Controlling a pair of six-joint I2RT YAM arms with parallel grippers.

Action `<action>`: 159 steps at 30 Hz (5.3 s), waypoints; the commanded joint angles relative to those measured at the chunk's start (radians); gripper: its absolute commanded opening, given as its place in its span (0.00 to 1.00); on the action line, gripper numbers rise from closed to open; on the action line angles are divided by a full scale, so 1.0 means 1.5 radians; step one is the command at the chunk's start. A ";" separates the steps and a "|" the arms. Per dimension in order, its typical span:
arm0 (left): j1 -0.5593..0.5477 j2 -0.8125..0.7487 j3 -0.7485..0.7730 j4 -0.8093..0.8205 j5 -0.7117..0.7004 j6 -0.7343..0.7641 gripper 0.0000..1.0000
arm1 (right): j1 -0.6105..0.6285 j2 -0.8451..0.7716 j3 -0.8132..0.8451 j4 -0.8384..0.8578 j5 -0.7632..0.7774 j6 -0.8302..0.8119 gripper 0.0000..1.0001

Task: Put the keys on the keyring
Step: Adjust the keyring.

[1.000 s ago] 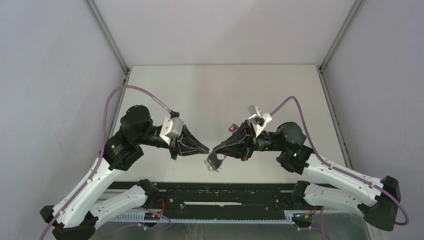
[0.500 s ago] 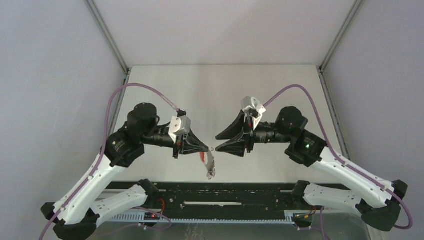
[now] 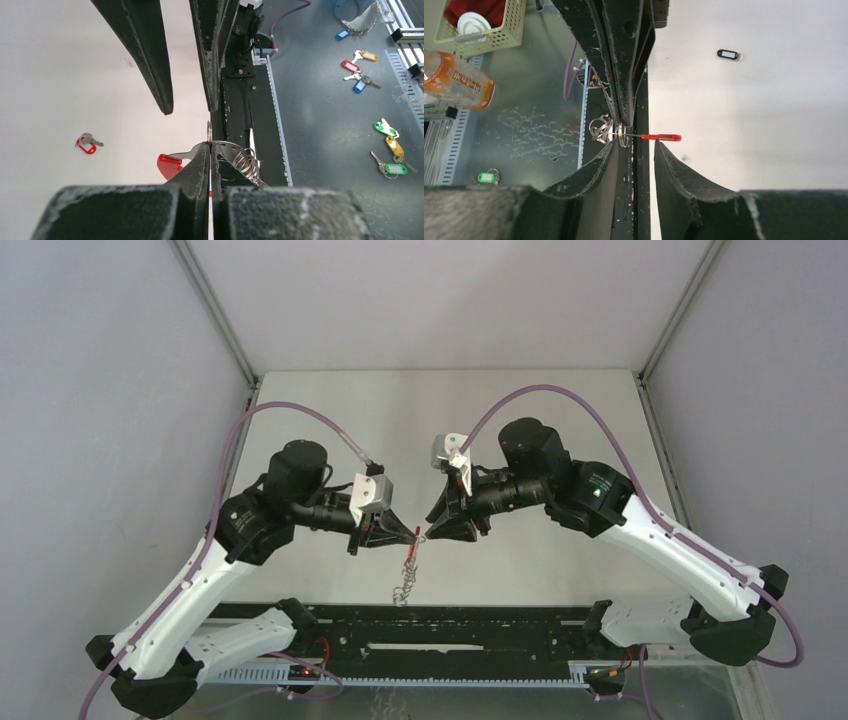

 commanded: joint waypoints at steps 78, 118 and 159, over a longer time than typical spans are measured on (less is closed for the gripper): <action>-0.003 -0.073 -0.052 0.159 0.021 -0.166 0.24 | 0.049 -0.149 -0.425 0.813 0.080 0.303 0.00; -0.002 -0.020 0.019 -0.052 0.062 0.038 0.00 | -0.006 0.056 0.028 0.048 -0.185 -0.066 0.37; -0.002 -0.108 0.016 -0.045 -0.118 0.093 0.68 | 0.009 -0.095 -0.257 0.477 -0.004 0.184 0.00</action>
